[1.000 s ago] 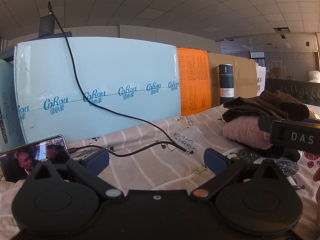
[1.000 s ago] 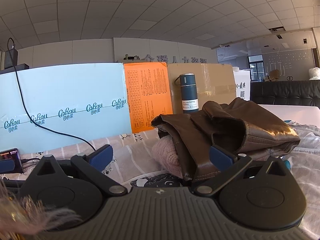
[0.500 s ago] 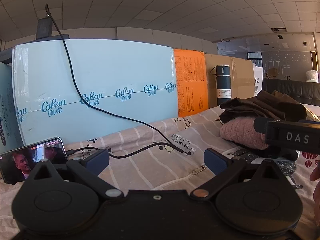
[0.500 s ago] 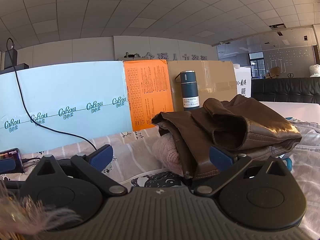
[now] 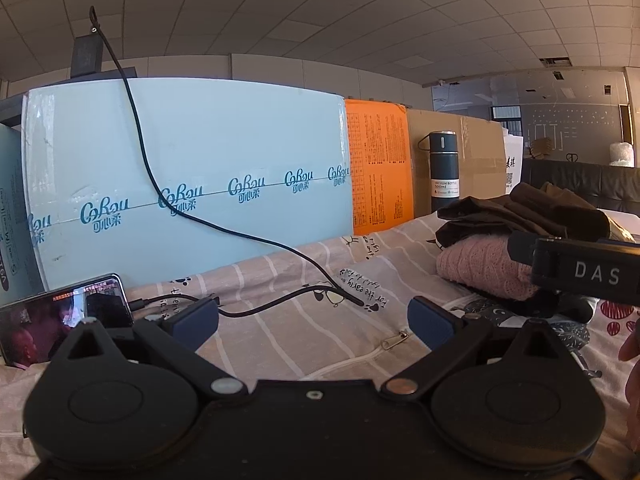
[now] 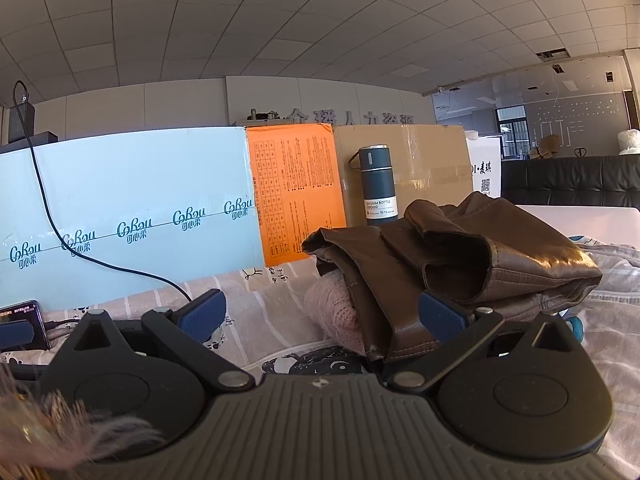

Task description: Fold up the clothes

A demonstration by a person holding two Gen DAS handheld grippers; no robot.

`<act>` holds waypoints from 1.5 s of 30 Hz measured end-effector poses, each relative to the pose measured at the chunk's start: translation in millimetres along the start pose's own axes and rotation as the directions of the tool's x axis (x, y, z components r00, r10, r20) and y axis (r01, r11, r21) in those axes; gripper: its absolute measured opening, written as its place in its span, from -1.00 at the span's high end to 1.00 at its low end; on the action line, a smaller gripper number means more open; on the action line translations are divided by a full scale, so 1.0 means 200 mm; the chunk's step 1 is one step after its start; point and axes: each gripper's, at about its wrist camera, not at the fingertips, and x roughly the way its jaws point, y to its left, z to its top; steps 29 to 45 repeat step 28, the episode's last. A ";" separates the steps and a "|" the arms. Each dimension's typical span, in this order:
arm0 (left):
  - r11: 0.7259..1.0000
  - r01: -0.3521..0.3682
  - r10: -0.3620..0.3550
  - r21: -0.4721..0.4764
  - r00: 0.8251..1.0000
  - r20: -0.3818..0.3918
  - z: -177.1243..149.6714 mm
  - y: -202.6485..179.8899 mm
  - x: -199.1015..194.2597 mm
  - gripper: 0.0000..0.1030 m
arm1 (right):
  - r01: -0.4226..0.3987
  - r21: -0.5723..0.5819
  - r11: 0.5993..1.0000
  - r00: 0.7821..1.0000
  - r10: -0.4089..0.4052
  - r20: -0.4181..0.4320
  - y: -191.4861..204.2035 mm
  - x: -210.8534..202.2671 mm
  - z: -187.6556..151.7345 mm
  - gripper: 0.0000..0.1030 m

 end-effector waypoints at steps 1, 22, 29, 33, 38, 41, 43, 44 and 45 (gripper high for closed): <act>1.000 0.000 0.000 0.001 1.000 0.000 0.00 0.00 0.00 -1.00 | 0.000 0.001 1.000 1.000 0.000 0.002 0.00 0.00 0.00 -1.00; 1.000 0.012 -0.012 -0.014 1.000 0.001 0.00 0.01 0.00 -1.00 | 0.001 -0.002 1.000 1.000 -0.001 0.011 0.00 0.00 0.00 -1.00; 1.000 0.012 -0.012 -0.015 1.000 0.002 0.00 0.01 0.00 -1.00 | 0.000 -0.002 1.000 1.000 0.000 0.010 0.00 0.00 0.00 -1.00; 1.000 0.012 -0.012 -0.015 1.000 0.002 0.00 0.01 0.00 -1.00 | 0.000 -0.002 1.000 1.000 0.000 0.010 0.00 0.00 0.00 -1.00; 1.000 0.012 -0.012 -0.015 1.000 0.002 0.00 0.01 0.00 -1.00 | 0.000 -0.002 1.000 1.000 0.000 0.010 0.00 0.00 0.00 -1.00; 1.000 0.012 -0.012 -0.015 1.000 0.002 0.00 0.01 0.00 -1.00 | 0.000 -0.002 1.000 1.000 0.000 0.010 0.00 0.00 0.00 -1.00; 1.000 0.012 -0.012 -0.015 1.000 0.002 0.00 0.01 0.00 -1.00 | 0.000 -0.002 1.000 1.000 0.000 0.010 0.00 0.00 0.00 -1.00; 1.000 0.012 -0.012 -0.015 1.000 0.002 0.00 0.01 0.00 -1.00 | 0.000 -0.002 1.000 1.000 0.000 0.010 0.00 0.00 0.00 -1.00; 1.000 0.012 -0.012 -0.015 1.000 0.002 0.00 0.01 0.00 -1.00 | 0.000 -0.002 1.000 1.000 0.000 0.010 0.00 0.00 0.00 -1.00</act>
